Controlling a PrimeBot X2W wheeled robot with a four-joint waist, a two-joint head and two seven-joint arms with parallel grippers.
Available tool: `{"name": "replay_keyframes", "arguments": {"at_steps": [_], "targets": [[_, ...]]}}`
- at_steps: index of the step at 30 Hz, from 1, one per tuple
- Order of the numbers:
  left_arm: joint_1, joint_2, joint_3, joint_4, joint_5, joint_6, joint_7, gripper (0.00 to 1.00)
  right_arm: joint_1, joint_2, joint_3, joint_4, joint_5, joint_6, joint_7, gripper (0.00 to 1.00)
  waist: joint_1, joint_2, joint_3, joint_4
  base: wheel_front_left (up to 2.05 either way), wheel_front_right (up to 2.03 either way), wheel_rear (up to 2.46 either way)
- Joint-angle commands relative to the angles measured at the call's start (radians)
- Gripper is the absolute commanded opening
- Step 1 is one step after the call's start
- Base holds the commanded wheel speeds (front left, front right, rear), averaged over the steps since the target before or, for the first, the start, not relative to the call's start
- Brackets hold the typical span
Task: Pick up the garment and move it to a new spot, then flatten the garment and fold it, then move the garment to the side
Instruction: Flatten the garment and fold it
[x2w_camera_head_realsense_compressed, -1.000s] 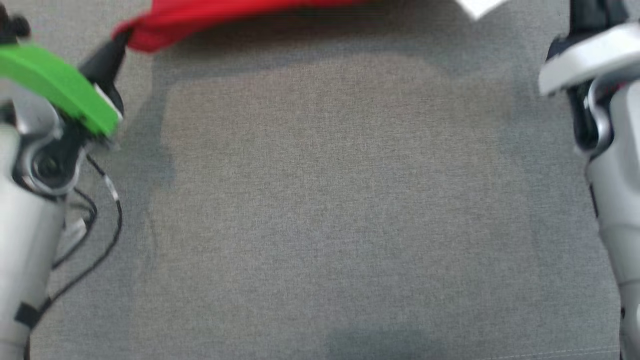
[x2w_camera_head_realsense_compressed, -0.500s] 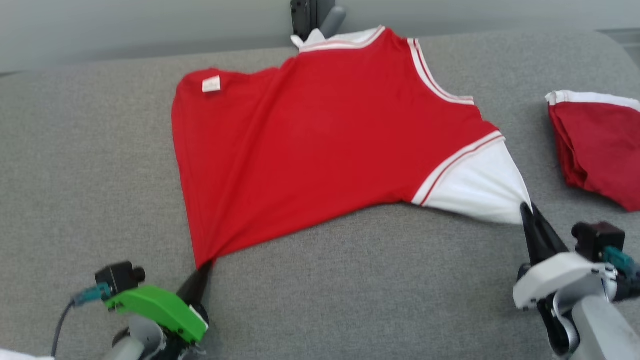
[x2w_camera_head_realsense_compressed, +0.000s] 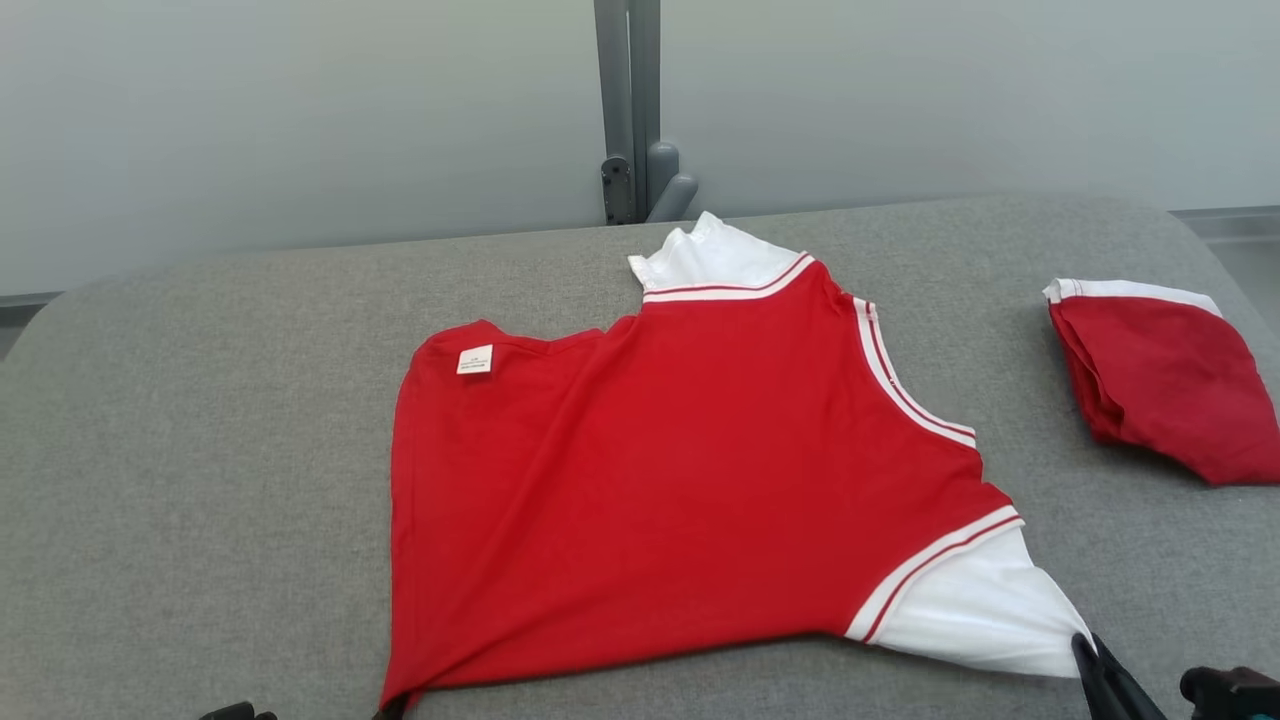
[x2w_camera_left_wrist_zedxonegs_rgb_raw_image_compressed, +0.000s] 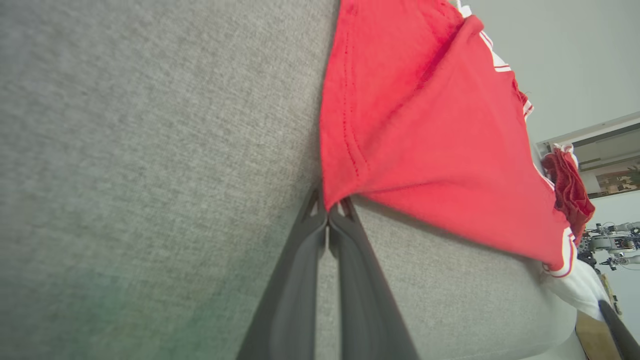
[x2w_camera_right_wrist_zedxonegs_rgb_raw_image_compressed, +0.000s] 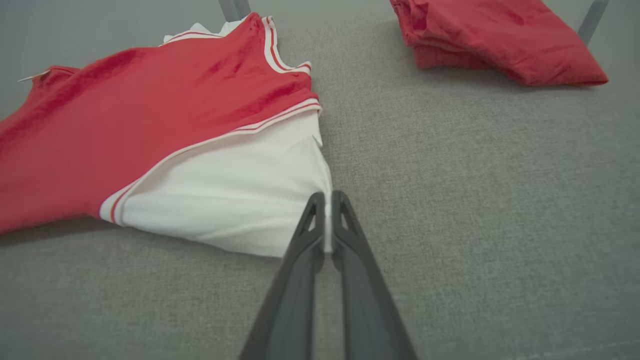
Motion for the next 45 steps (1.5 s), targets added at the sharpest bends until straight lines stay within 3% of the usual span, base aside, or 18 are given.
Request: {"name": "replay_keyframes", "arguments": {"at_steps": [1,9,18,20,28,45], "targets": [[0.017,0.012,0.015,-0.014,-0.005,0.002,-0.012,0.00,0.018,-0.015,-0.005,-0.017,0.010,-0.002,-0.004,0.00,0.0001,0.0090,0.004,0.013,0.00,0.00,0.00],[-0.047,0.015,0.053,-0.166,0.034,0.002,-0.027,0.00,-0.075,0.004,-0.027,-0.126,0.027,-0.002,-0.004,0.00,0.0001,0.0090,0.078,0.029,0.00,0.00,0.00],[-0.210,0.007,0.064,-0.254,0.064,0.002,-0.026,0.00,-0.337,-0.009,-0.044,-0.060,-0.036,-0.002,-0.004,0.00,0.0001,0.0090,0.192,0.067,0.00,0.00,0.00],[-0.304,0.000,0.034,-0.230,0.046,0.002,-0.027,0.00,-0.493,-0.009,-0.033,0.036,-0.081,-0.002,-0.004,0.00,0.0001,0.0090,0.247,0.083,0.00,0.00,0.00],[-0.419,-0.019,0.005,-0.153,0.031,0.002,-0.027,0.00,-0.677,-0.008,-0.058,0.159,-0.143,-0.002,-0.004,0.00,0.0001,0.0090,0.342,0.100,0.00,0.00,0.00],[-0.540,-0.077,0.122,-0.074,0.200,0.002,-0.027,0.00,-0.835,0.015,-0.073,0.227,-0.218,-0.002,-0.004,0.00,0.0001,0.0090,0.433,0.123,0.00,0.00,0.00]]}}
